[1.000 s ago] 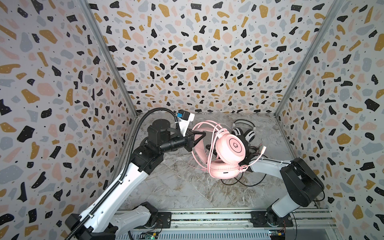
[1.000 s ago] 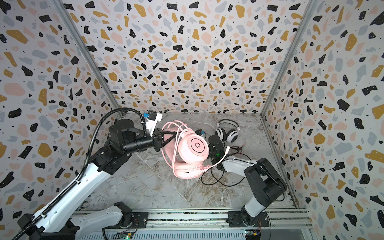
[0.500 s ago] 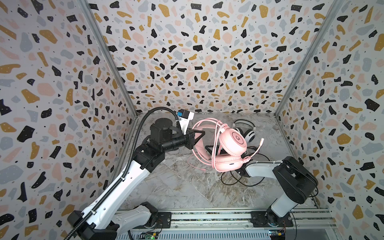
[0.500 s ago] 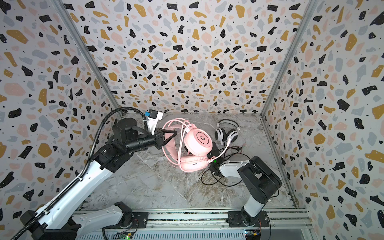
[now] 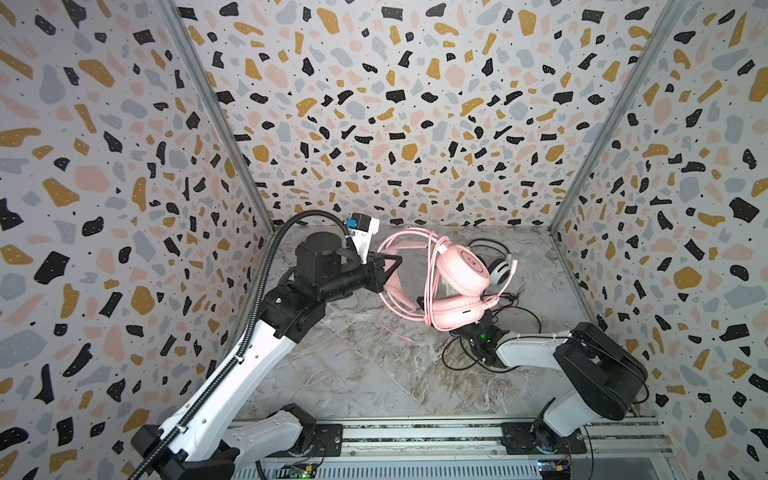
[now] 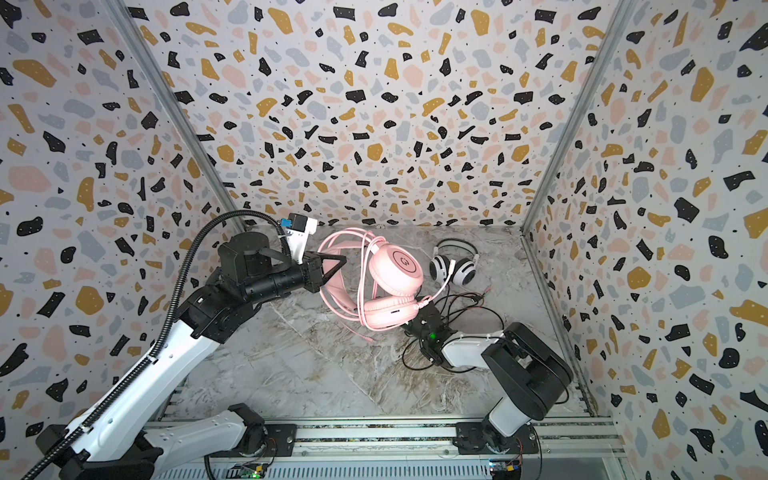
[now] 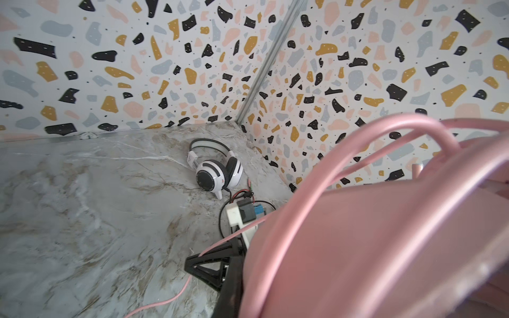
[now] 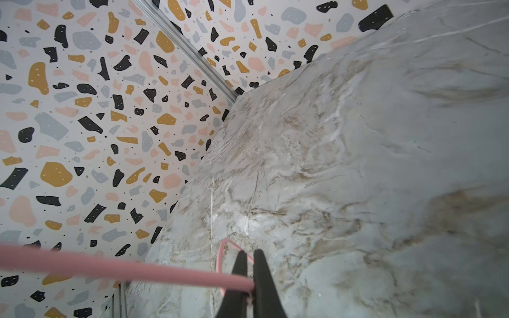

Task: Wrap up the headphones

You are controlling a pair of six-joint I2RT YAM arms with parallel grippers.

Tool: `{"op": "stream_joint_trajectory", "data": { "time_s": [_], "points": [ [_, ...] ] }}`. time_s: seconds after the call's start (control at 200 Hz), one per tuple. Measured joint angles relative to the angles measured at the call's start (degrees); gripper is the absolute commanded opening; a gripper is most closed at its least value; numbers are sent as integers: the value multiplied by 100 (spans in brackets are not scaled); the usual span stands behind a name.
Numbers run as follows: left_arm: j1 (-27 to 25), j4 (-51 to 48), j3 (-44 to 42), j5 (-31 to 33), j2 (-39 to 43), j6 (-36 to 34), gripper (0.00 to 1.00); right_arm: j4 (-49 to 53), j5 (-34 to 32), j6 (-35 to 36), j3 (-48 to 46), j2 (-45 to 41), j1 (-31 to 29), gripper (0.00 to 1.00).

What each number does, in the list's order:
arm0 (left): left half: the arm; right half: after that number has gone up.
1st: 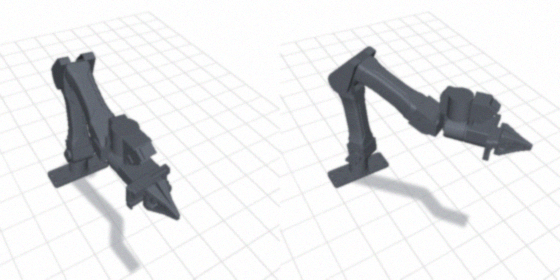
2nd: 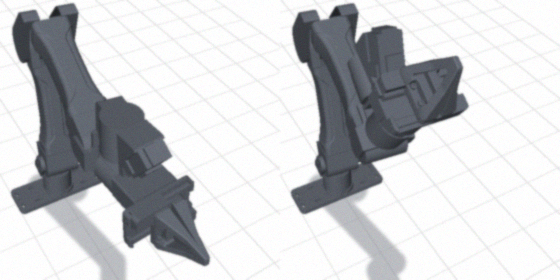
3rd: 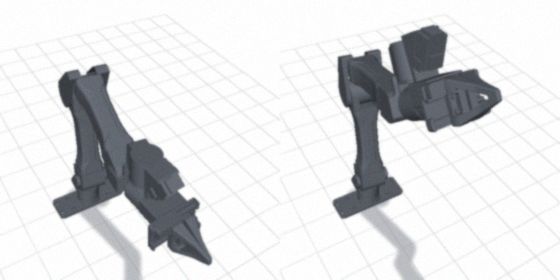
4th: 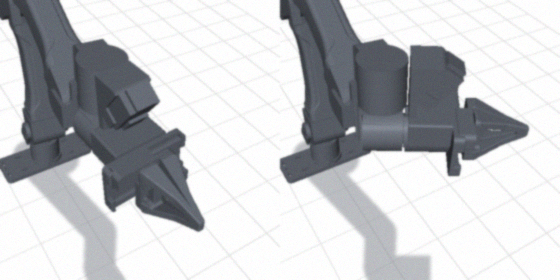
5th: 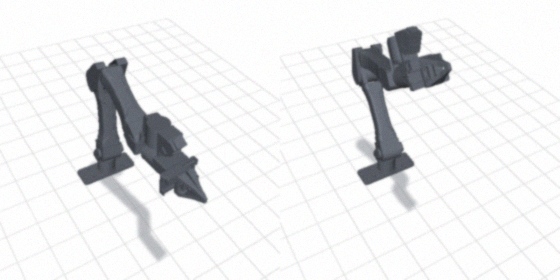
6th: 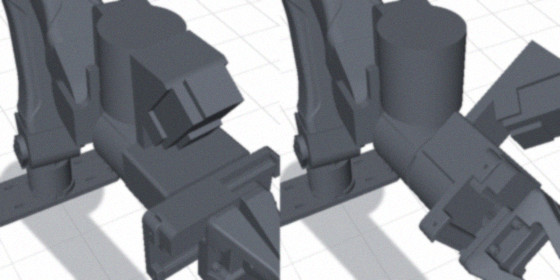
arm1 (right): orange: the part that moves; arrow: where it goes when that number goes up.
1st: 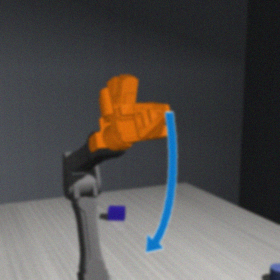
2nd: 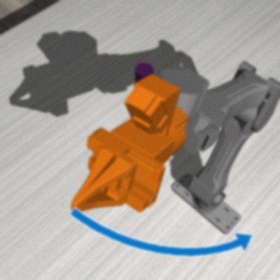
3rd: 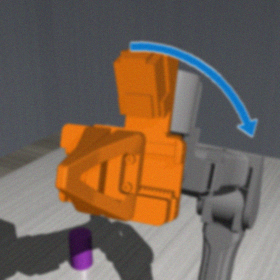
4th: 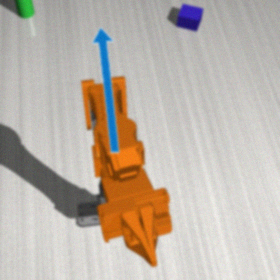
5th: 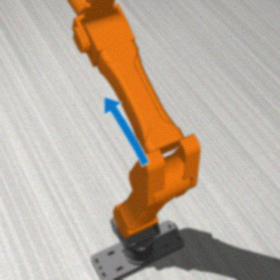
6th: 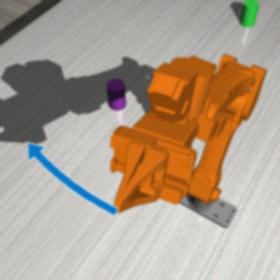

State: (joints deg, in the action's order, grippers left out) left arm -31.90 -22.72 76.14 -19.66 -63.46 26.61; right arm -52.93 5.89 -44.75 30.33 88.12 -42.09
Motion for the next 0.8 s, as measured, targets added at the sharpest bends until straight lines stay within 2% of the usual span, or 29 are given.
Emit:
{"op": "stream_joint_trajectory", "data": {
  "time_s": [0.18,0.461,0.591,0.796],
  "points": [
    [107,-66,37,815,94,138,0,79,-317,127,-605,-704,-140,7],
    [164,227,-435,2470,758,308,0,992,-1239,754,-911,-2072,-1198,8],
    [208,348,-437,2743,651,299,0,1248,-1462,1062,-931,-2378,-1528,8],
    [461,516,-444,2752,251,299,0,1449,-1403,1585,-929,-2396,-1703,9]
  ]
}}
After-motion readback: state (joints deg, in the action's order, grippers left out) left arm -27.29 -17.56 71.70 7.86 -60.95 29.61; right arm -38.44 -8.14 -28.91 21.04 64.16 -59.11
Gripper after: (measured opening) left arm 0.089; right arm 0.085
